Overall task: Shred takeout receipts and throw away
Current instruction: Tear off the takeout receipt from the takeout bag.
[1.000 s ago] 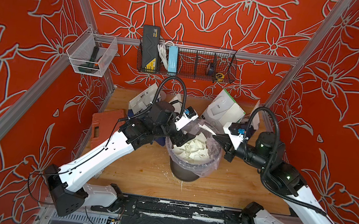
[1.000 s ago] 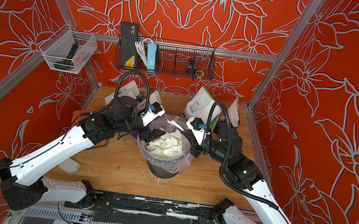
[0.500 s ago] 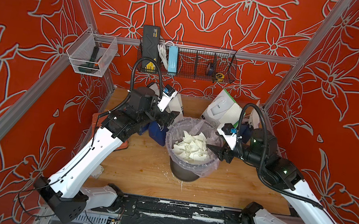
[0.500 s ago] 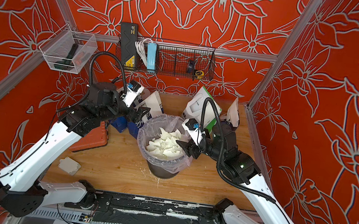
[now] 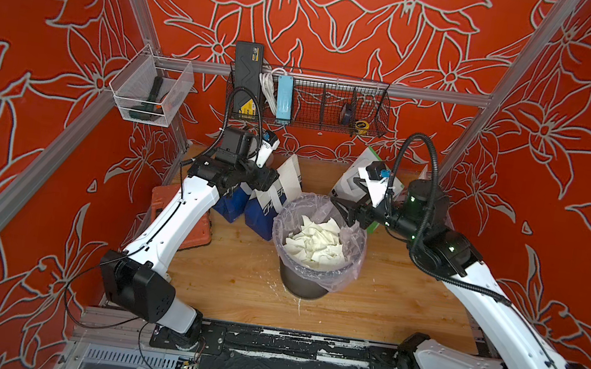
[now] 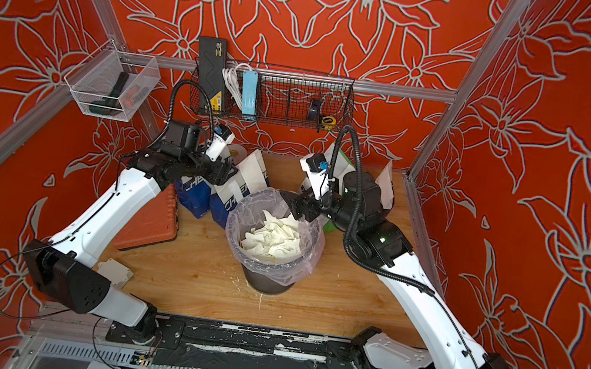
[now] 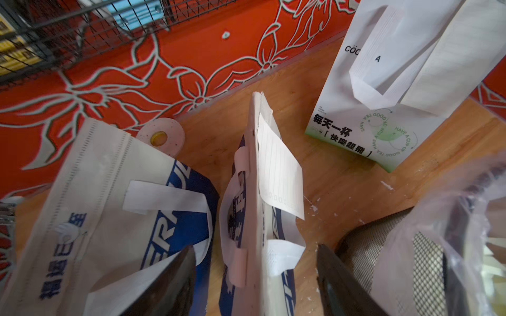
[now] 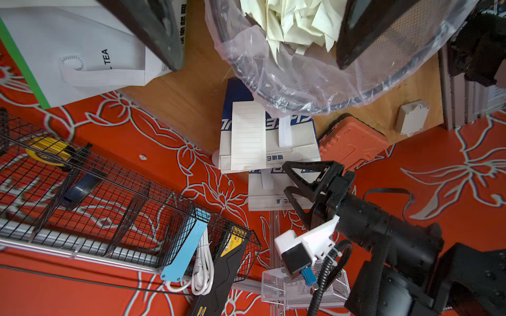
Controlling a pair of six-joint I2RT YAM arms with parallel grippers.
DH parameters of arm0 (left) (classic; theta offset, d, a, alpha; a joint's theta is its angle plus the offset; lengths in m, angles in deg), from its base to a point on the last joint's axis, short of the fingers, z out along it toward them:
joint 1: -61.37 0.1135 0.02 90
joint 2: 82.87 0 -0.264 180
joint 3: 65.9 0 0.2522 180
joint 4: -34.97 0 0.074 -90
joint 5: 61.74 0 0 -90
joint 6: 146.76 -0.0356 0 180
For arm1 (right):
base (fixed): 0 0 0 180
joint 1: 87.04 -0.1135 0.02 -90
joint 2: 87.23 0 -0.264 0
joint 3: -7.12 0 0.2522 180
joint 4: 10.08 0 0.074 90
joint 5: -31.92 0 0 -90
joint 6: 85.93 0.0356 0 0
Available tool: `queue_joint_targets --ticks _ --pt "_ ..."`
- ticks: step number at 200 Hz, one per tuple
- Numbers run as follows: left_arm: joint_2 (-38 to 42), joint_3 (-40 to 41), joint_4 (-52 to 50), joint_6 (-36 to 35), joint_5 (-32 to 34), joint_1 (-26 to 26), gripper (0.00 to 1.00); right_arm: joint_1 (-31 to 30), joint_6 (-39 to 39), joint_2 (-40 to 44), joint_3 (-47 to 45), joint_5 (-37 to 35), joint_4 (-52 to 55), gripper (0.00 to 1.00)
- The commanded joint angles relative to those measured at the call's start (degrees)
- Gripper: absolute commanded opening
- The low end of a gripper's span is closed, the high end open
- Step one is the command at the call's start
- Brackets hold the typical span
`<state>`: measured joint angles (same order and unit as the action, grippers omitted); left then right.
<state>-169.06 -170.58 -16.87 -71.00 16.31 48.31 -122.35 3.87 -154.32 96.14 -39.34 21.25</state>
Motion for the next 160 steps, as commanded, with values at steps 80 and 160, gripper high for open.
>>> queue_joint_targets --ticks 80,160 --pt "-8.14 -5.29 -6.45 -1.55 -2.61 1.55 0.48 6.49 7.33 -19.48 13.4 15.02 -2.21 0.86" --pt "-9.78 -6.29 -7.22 -2.67 -3.41 1.55 0.08 7.32 6.97 -33.61 21.64 22.96 -0.03 0.81"
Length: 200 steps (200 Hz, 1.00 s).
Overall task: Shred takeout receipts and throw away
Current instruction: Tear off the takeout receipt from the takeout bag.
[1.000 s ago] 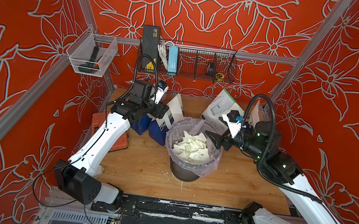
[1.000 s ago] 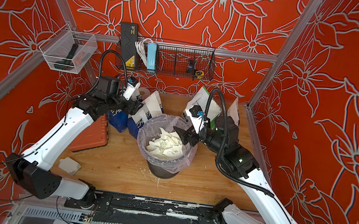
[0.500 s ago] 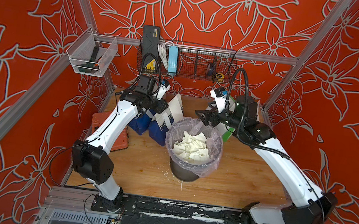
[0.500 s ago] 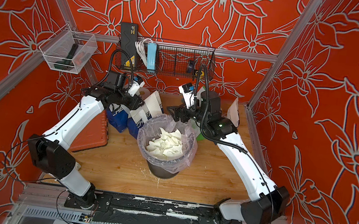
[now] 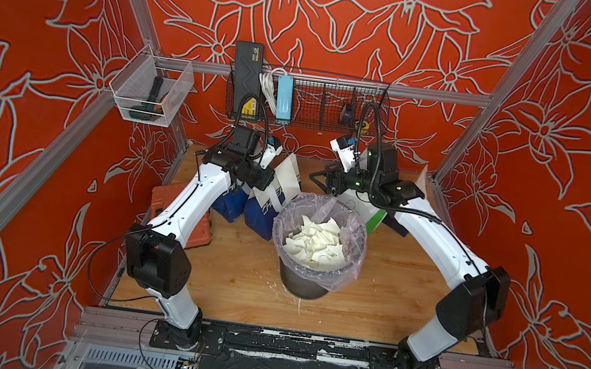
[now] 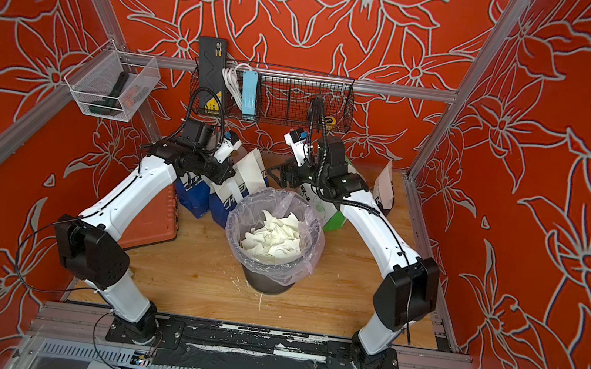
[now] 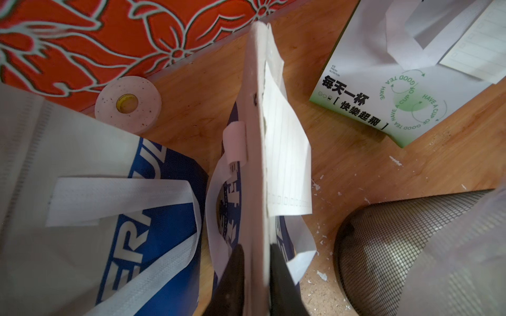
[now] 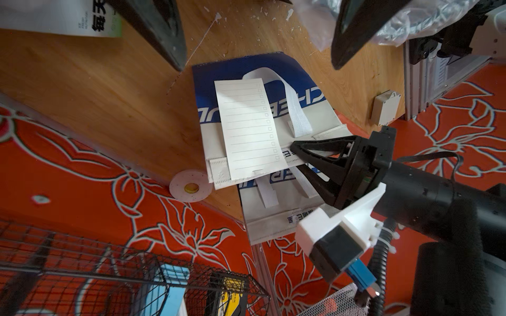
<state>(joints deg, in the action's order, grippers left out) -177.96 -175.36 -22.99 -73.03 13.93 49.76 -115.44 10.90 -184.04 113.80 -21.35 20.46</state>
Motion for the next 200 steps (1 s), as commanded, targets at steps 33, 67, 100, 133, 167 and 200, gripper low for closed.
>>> queue_joint_targets --ticks 33,67,100,133,167,200 --pt "-0.76 -0.83 0.48 -1.25 -6.28 0.1 0.0 0.66 -1.74 -11.23 9.98 9.59 3.97 0.77" --pt "-0.96 -0.07 0.71 -2.85 -6.78 0.1 0.0 0.99 -3.53 -17.11 15.53 12.26 7.24 0.75" --pt "-0.81 0.01 0.69 -3.92 -7.19 0.1 0.0 1.24 -4.2 -21.81 20.15 14.46 9.4 0.73" --pt "-0.37 0.53 0.57 -4.72 -8.03 0.1 0.0 1.26 -4.62 -25.13 23.53 14.75 10.14 0.73" --pt "0.08 1.18 0.96 -5.54 -8.86 0.08 0.0 1.24 -4.26 -27.48 26.72 17.2 9.82 0.72" --pt "-0.29 1.04 1.13 -5.88 -8.91 0.07 0.0 0.99 -4.02 -27.61 26.67 23.54 7.39 0.68"
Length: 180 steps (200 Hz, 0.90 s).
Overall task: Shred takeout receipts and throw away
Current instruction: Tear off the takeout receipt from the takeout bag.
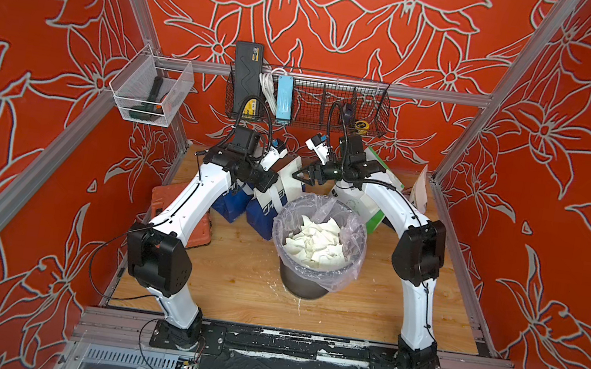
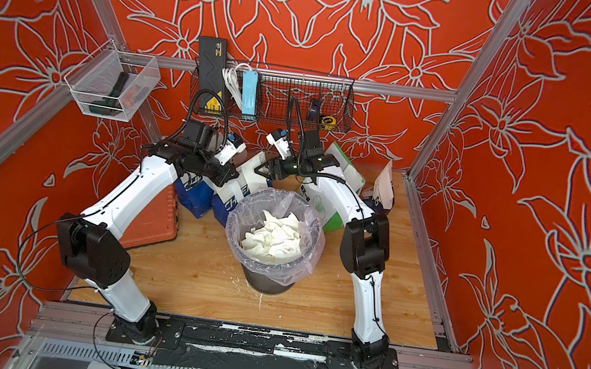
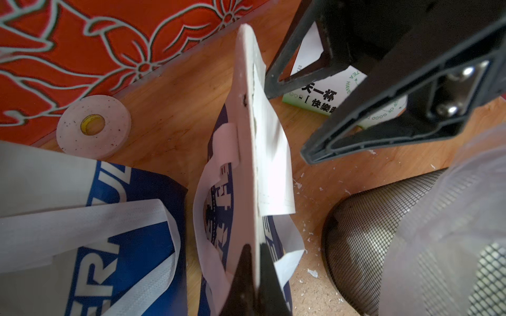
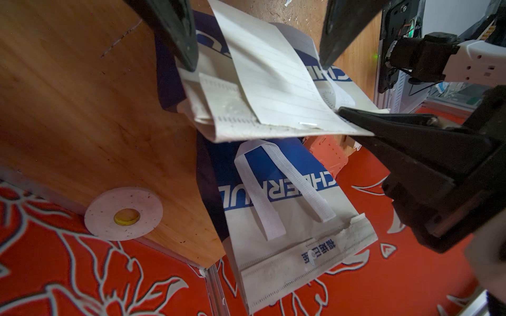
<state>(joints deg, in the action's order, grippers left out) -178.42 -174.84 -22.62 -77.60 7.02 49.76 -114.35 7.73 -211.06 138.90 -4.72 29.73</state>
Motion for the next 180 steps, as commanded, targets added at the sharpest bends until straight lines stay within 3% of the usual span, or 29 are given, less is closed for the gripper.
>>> queue_joint_targets --ticks 1,85,180 --pt "0.13 0.47 0.72 -1.31 -1.9 0.09 0.0 -0.11 -0.94 -0.61 1.55 7.1 -1.83 0.67" --pt "-0.91 -0.27 1.12 -0.77 -0.72 0.04 0.0 -0.45 -2.63 -2.8 5.34 11.94 3.45 0.37" --pt "-1.16 -0.21 1.12 -0.93 -0.84 0.03 0.0 -1.03 -1.95 -7.54 11.56 10.62 6.14 0.26"
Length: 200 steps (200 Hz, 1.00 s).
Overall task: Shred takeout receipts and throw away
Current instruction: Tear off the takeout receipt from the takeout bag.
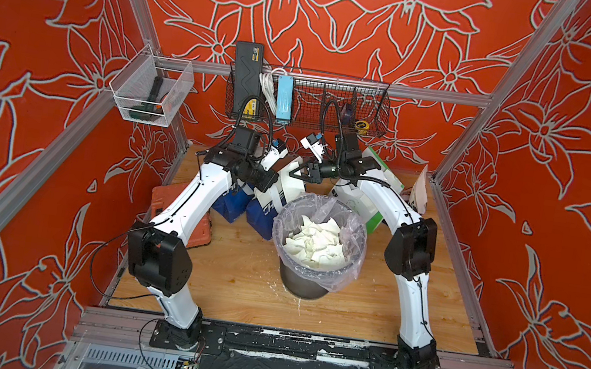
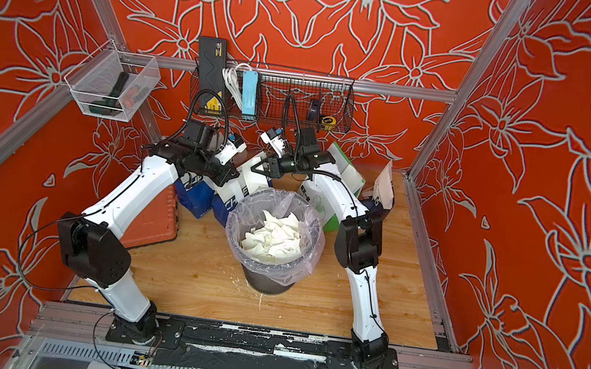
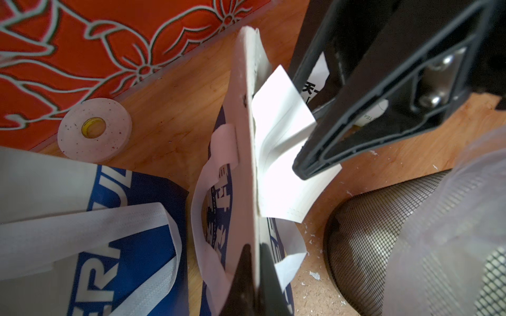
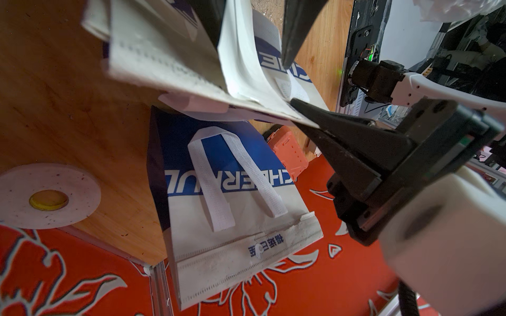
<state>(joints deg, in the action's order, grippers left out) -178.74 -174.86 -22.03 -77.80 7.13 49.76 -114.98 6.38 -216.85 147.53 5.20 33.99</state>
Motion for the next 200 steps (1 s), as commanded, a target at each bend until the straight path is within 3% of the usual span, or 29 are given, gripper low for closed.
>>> queue_joint_targets --ticks 1,39,83,128,200 --pt "-0.82 -0.17 0.48 -0.75 -0.99 0.02 0.0 -0.42 -0.57 -1.76 2.96 0.74 1.91 0.25" --pt "-1.07 -0.14 0.62 -0.55 -0.3 0.02 0.0 -0.45 1.37 0.5 0.32 3.56 -3.58 0.0" --pt "-1.01 0.47 0.57 0.22 3.71 0.04 0.0 -0.27 1.75 5.09 -4.95 3.19 -8.16 0.0" --pt "0.28 1.94 0.53 0.84 8.15 0.1 0.0 0.92 8.33 10.53 -12.51 4.02 -21.72 0.0" --pt "-0.01 1.02 -0.33 1.57 8.62 0.19 0.0 3.04 12.58 16.09 -18.43 4.9 -29.8 0.0"
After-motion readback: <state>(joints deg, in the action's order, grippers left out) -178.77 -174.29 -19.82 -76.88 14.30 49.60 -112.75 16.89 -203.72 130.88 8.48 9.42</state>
